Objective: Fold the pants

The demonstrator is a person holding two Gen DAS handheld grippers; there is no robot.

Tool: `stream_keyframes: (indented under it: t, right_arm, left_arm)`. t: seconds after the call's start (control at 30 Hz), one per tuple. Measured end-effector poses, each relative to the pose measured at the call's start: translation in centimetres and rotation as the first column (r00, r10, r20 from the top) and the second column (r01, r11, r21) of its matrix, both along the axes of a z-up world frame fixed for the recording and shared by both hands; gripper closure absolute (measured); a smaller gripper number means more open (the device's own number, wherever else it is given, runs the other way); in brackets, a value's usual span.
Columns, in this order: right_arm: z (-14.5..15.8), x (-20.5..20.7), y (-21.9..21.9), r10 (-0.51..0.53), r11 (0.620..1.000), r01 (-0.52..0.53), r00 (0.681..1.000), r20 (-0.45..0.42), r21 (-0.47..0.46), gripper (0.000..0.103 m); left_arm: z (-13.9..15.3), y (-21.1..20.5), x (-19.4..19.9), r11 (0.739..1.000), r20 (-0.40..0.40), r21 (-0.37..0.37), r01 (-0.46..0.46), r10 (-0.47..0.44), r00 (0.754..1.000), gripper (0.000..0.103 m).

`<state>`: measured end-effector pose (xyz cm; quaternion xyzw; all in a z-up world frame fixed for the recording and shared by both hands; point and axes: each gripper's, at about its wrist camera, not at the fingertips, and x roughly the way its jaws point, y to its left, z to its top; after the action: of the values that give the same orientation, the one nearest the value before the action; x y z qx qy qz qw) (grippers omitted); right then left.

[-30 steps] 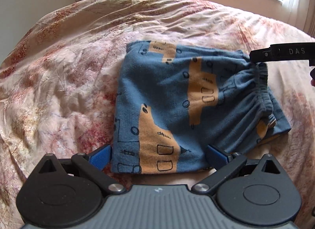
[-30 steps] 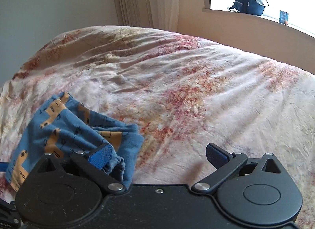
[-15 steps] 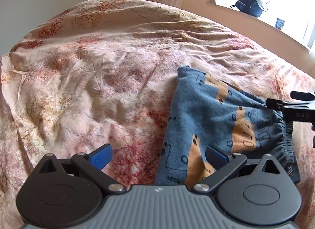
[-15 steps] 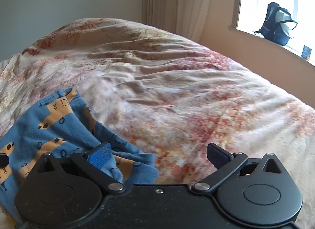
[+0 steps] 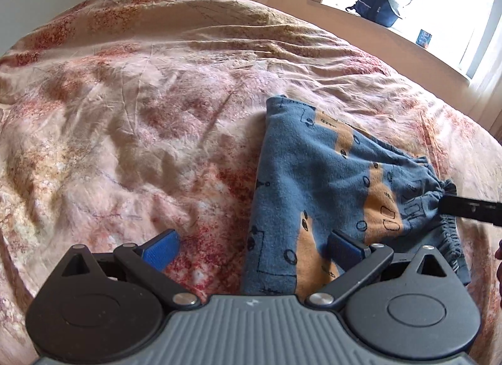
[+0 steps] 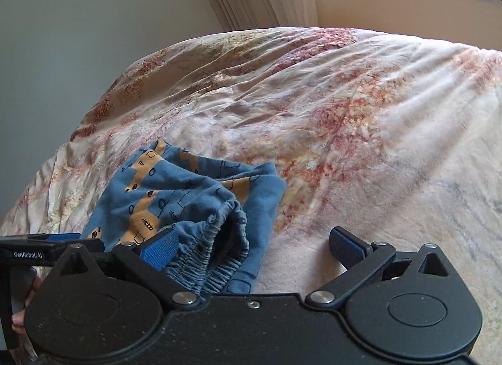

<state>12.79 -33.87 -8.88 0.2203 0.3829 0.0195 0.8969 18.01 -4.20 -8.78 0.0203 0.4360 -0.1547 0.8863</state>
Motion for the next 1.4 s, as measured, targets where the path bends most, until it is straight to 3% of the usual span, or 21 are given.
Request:
stream_keyframes:
  t: [0.17,0.33,0.47,0.57,0.73,0.83,1.03,1.13,1.2,1.27,1.4]
  right_arm:
    - [-0.1,0.3,0.2,0.062,0.998,-0.063,0.996,0.064,0.018,0.001]
    - [-0.5,0.3,-0.1,0.074,0.993,-0.082,0.993,0.087,0.089,0.010]
    - [-0.8,0.0,-0.3,0.068,0.988,-0.081,0.993,0.099,0.132,0.026]
    - [-1.0,0.0,-0.4,0.062,0.987,-0.076,0.994,0.095,0.145,0.029]
    - [-1.4,0.0,-0.6,0.058,0.984,-0.073,0.994,0.092,0.161,0.029]
    - [-1.5,0.0,-0.4,0.071,0.983,-0.086,0.992,0.100,0.163,0.022]
    - [-1.6,0.0,-0.7,0.061,0.979,-0.080,0.993,0.106,0.188,0.023]
    - [-1.7,-0.1,-1.0,0.049,0.978,-0.068,0.994,0.101,0.197,0.029]
    - [-1.7,-0.2,-1.1,0.045,0.977,-0.064,0.994,0.096,0.204,0.042]
    - [-1.8,-0.3,-1.2,0.035,0.975,-0.054,0.995,0.088,0.214,0.051]
    - [-2.0,-0.6,-1.6,0.016,0.966,-0.037,0.996,0.083,0.255,0.058]
  left_arm:
    - [-0.1,-0.8,-0.6,0.999,0.038,0.024,0.027,-0.028,0.999,0.000]
    - [0.2,-1.0,-0.7,0.999,0.029,0.013,0.041,-0.042,0.999,0.000]
    - [0.2,-1.3,-0.9,0.998,0.035,0.007,0.062,-0.063,0.997,0.000]
    - [0.1,-1.3,-0.9,0.998,0.037,0.001,0.066,-0.066,0.997,0.000]
    - [-0.3,-1.2,-0.8,0.998,0.024,0.000,0.063,-0.063,0.998,0.000]
    - [-0.8,-1.2,-0.8,0.998,0.022,0.006,0.070,-0.070,0.997,0.000]
    - [-1.0,0.1,-0.1,0.995,-0.030,-0.091,0.029,-0.032,0.999,0.000]
    - [-0.6,0.5,-0.1,0.990,-0.056,-0.140,0.010,-0.018,0.998,0.001]
    - [-0.2,0.6,-0.2,0.987,-0.065,-0.157,0.021,-0.031,0.997,0.004]
    - [0.1,0.3,-0.4,0.986,-0.072,-0.163,0.044,-0.057,0.996,0.012]
    - [0.4,0.1,-0.5,0.982,-0.093,-0.179,0.059,-0.077,0.993,0.021]
